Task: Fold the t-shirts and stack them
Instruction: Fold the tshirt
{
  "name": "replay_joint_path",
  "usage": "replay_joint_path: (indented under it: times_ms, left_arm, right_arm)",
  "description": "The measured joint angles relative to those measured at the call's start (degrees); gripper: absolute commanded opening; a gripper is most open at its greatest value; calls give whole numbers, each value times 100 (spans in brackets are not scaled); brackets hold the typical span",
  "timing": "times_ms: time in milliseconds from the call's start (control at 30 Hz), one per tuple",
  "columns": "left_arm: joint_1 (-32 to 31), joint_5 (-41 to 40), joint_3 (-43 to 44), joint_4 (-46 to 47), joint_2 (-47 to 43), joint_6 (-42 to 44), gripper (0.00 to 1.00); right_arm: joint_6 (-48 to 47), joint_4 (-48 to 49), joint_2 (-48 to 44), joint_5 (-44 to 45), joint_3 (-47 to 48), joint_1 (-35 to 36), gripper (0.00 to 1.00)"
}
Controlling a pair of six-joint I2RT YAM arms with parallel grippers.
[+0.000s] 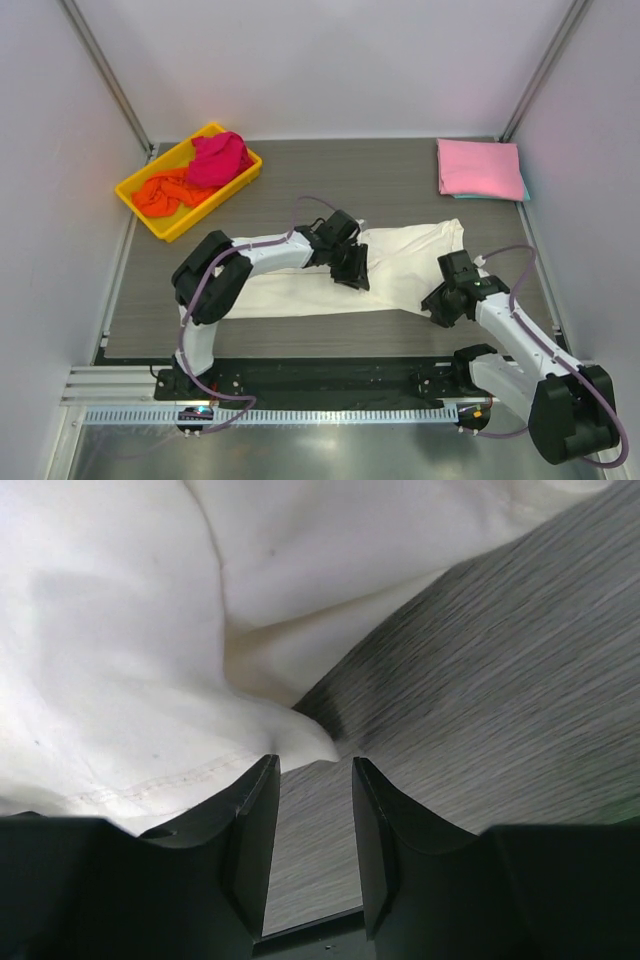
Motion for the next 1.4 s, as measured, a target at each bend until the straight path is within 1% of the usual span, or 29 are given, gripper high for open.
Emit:
replay_joint_path:
  times_ms: [267, 300, 367, 400, 467, 500, 533, 567, 633, 700, 733, 767, 833, 967, 1067, 1400]
  left_arm:
    - [-7, -11, 0, 20, 66, -2, 33]
    - [-9, -11, 0, 22, 85, -2, 32]
    - [-11, -11, 2, 24, 133, -2, 32]
    - [-11, -11, 2, 24, 157, -2, 31]
    - [-11, -11, 2, 26, 195, -4, 31]
    - [-11, -9, 2, 35, 208, -7, 31]
    - [-11, -9, 2, 42, 212, -9, 30]
    - [-11, -7, 4, 48, 214, -11, 28]
    - [-11, -7, 9, 63, 225, -24, 26]
    - [-11, -4, 9, 68, 238, -33, 20]
    - [-11, 11, 9, 76, 247, -42, 16]
    - [-11, 37, 9, 90, 254, -52, 8]
    - [-11, 87, 9, 131, 293, -83, 1]
    - [-11, 181, 9, 181, 319, -177, 0]
    - [-11, 203, 9, 210, 317, -236, 0]
    - [-20, 72, 20, 37, 133, -378, 0]
  right_arm:
    - [221, 170, -52, 188, -186, 15, 39]
    - [232, 197, -52, 210, -205, 15, 35]
    - [251, 221, -52, 249, -221, 15, 31]
    - [256, 238, -52, 273, -225, 15, 25]
    - [260, 282, -61, 306, -247, 15, 19]
    - [262, 306, -72, 319, -271, 15, 9]
    - [249, 317, -92, 326, -297, 15, 4]
    - [262, 328, -129, 334, -330, 15, 1]
    - [280, 339, -229, 337, -374, 17, 1]
    - [286, 332, -369, 334, -396, 20, 1]
    - [291, 330, -479, 330, -398, 20, 1]
    - [315, 332, -619, 326, -400, 20, 1]
    - [367, 319, -938, 328, -407, 26, 1]
    - [551, 289, -1598, 337, -420, 35, 1]
    - [658, 192, -1897, 348, -420, 63, 1]
    - [841, -310, -2173, 435, -402, 101, 1]
